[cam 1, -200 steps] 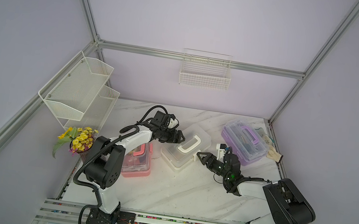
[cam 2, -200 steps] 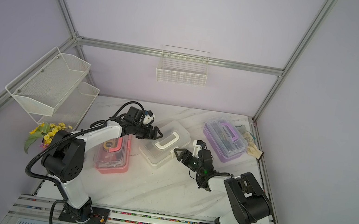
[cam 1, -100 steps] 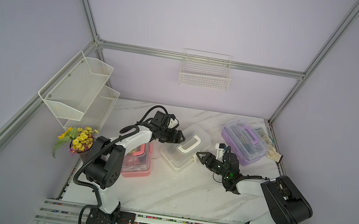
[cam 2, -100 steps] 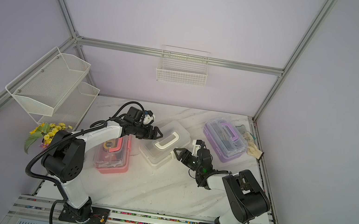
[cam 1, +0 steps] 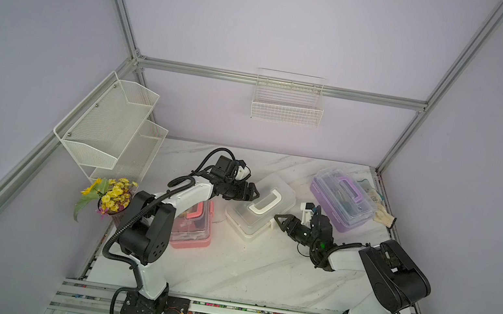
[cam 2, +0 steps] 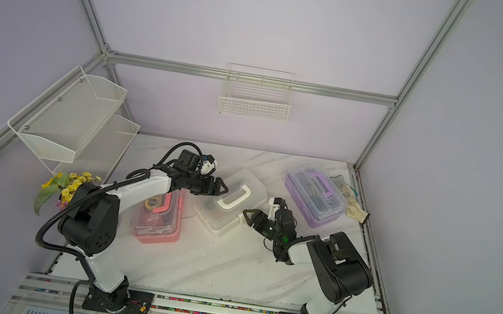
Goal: Close toolboxes
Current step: Fasten the toolbox latch on the toolbox.
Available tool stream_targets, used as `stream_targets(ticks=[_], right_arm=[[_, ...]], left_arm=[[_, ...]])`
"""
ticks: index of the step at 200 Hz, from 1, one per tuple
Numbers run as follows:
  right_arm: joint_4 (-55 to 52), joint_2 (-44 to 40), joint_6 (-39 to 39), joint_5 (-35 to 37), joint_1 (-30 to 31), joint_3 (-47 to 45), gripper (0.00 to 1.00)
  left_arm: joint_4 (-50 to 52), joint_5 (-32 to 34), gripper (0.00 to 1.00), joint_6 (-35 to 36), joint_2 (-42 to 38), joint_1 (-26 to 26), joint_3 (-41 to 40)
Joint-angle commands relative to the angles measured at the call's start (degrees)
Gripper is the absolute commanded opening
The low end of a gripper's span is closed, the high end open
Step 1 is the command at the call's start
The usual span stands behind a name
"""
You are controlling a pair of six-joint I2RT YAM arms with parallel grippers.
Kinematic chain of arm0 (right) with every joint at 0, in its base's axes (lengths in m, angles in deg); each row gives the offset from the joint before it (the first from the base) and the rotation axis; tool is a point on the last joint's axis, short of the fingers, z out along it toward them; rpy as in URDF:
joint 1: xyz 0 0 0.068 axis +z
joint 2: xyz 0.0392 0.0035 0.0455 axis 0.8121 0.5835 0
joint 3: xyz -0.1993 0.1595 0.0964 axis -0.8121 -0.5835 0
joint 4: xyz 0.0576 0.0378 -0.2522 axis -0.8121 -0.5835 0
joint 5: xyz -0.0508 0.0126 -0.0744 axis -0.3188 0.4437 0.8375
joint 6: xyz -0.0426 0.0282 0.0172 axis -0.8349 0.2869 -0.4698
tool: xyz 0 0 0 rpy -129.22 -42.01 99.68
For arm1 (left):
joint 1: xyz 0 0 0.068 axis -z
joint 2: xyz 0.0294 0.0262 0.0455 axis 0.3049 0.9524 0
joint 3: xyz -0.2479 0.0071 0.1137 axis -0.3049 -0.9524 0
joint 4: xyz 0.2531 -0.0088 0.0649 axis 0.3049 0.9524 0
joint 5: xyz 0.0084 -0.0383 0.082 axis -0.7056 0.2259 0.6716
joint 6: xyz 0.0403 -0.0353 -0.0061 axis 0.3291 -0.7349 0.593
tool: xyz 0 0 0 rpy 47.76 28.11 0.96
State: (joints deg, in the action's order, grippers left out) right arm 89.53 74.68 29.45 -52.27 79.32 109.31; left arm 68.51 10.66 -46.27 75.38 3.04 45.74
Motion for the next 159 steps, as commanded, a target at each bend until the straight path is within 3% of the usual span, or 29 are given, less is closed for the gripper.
stream_targets(ticks=[1,67,104,159], right_arm=[[1.63,1.48,0.73,0.55,0.06,-0.59,0.72],[-8.84,-9.22,-0.94,1.07,0.05,-1.65,0.72],[-10.90,-12.85,0.12,-0.17,0.06,-3.27,0.50],[-0.64,-6.28,3.40,-1.81,0.88,-4.51,0.42]], left_arm=[[2.83,-0.90,0.85,-0.71,-1.68,1.26,-2.24],[2.84,-0.29,0.85,-0.28,-2.03,1.17,-2.09],[2.74,-0.02,0.84,0.07,-1.45,1.16,-1.44],[2.24,-2.16,0.77,-0.10,0.36,1.18,1.38]])
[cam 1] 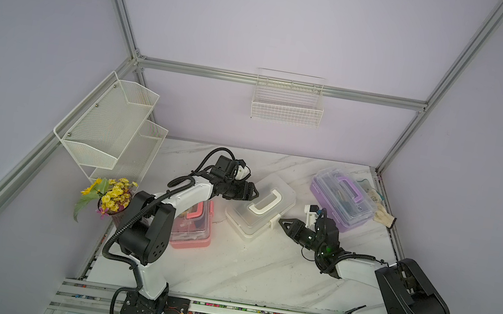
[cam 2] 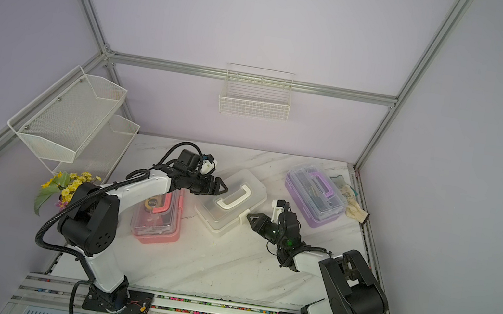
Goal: Close toolboxes
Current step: Fasten the toolbox latch on the toolbox.
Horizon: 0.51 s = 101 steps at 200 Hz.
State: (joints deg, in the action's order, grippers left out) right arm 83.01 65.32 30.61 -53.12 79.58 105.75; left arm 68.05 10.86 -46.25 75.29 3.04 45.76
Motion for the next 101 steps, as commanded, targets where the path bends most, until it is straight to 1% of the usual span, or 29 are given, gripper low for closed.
stream_targets(ticks=[1,19,42,81,101], right_arm=[[6.09,3.25,2.23,-0.96,0.59,-0.87,0.42],[9.08,4.88,2.40,-0.82,1.05,-0.35,0.41],[9.77,6.43,2.02,-0.82,1.27,1.14,0.42],[13.34,9.99,2.75,-2.02,1.38,2.07,0.42],[14.68,11.60,1.71,-2.17,1.36,2.80,0.42]], left_arm=[[2.65,-2.38,0.76,-0.12,0.49,1.18,1.38],[2.51,-3.43,0.74,-0.26,0.75,1.26,1.38],[2.08,-5.35,0.72,-0.28,1.01,1.26,1.06],[1.97,-6.78,0.66,-0.21,2.05,1.52,0.38],[1.98,-7.37,0.65,-0.13,2.32,1.62,-0.19]])
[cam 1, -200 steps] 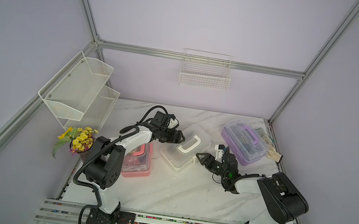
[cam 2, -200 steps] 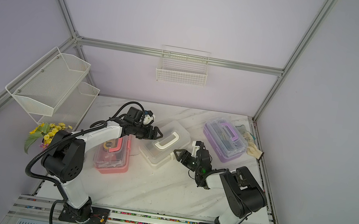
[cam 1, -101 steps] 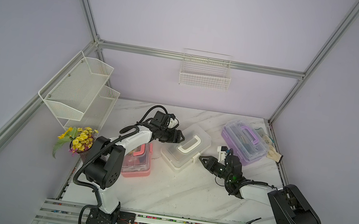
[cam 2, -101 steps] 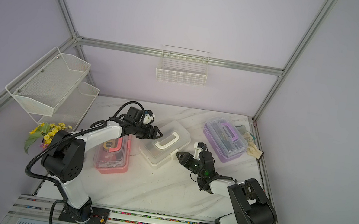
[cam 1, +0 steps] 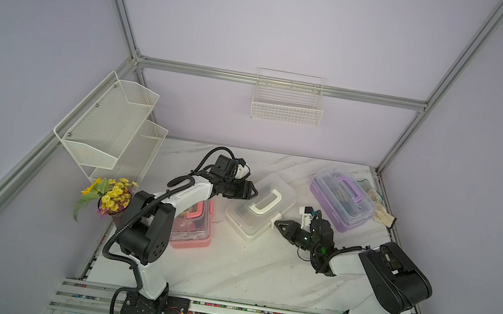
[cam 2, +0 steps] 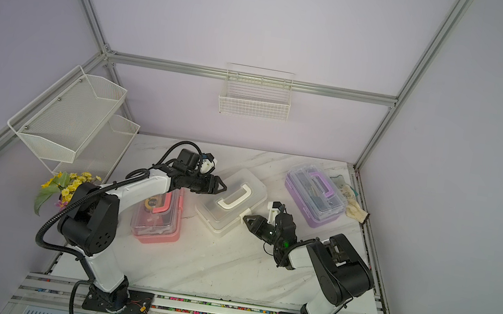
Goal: Close toolboxes
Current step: Fasten the toolbox latch on the toolbox.
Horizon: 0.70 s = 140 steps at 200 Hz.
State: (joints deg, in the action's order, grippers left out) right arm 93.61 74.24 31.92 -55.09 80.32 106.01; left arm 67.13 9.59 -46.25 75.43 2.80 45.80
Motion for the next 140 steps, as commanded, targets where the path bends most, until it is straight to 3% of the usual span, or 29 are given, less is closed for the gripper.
stream_targets(ticks=[1,140], right_arm=[[4.29,2.78,0.35,-0.30,0.61,2.55,0.42],[19.98,13.30,-3.52,-3.11,0.62,4.80,0.44]], left_arm=[[2.91,-6.13,0.64,-0.12,2.21,1.86,-0.27],[2.80,-9.66,0.57,0.14,5.93,3.58,-2.33]])
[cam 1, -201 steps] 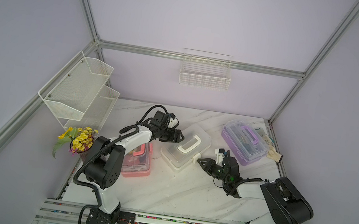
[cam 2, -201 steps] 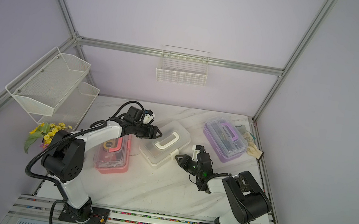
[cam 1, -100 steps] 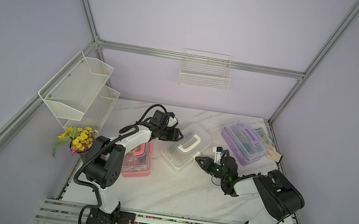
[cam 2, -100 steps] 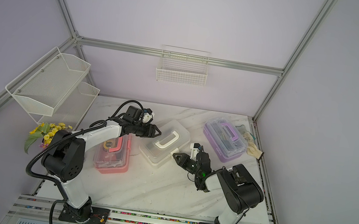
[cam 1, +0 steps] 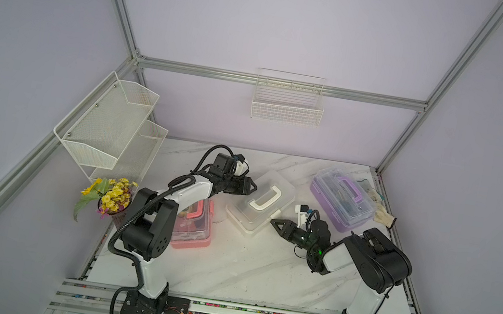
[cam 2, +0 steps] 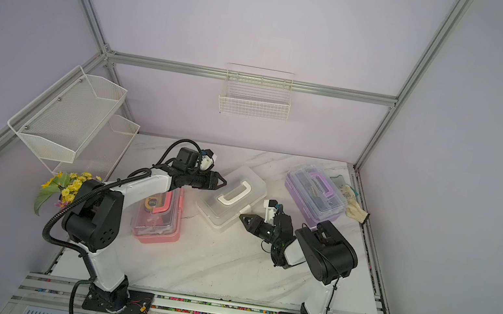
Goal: Close toolboxes
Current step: Fasten the toolbox latch on the toolbox.
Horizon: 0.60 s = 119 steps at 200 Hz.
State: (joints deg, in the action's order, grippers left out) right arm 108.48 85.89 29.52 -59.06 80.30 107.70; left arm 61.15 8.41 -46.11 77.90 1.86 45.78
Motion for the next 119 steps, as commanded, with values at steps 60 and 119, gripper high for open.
stream_targets(ticks=[60,119], right_arm=[[0.74,-1.31,-3.91,1.04,0.46,1.85,0.46],[-10.73,-12.56,-5.46,4.09,0.17,-3.56,0.50]], left_arm=[[9.82,-6.27,0.59,1.06,2.24,4.20,-3.36],[10.05,-1.17,0.79,0.61,-0.35,2.64,0.84]])
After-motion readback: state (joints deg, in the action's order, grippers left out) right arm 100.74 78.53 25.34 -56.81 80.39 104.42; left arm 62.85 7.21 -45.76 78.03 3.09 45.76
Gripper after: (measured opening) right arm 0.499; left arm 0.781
